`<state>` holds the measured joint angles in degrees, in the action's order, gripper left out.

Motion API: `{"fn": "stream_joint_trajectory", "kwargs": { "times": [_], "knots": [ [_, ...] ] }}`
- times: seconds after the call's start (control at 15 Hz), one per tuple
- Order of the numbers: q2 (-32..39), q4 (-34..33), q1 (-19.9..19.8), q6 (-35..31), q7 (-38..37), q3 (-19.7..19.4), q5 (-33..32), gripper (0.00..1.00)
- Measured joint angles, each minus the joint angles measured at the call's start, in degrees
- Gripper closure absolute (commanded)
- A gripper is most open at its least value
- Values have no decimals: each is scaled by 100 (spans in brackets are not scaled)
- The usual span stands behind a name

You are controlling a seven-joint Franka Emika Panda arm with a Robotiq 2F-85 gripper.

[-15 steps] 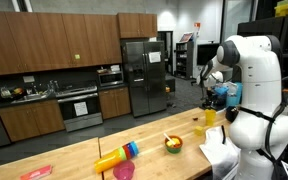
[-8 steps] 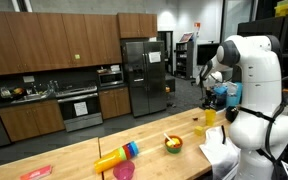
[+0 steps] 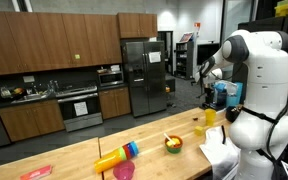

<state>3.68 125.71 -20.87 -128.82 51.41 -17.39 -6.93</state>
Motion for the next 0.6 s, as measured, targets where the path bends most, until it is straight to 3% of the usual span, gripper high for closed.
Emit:
{"fn": "stream_joint_trajectory", "kwargs": {
  "times": [0.33, 0.6],
  "knots": [
    [-825, 629, 53, 329, 340, -19, -317, 0],
    [-1050, 854, 54, 335, 357, -41, -382, 0]
  ]
}}
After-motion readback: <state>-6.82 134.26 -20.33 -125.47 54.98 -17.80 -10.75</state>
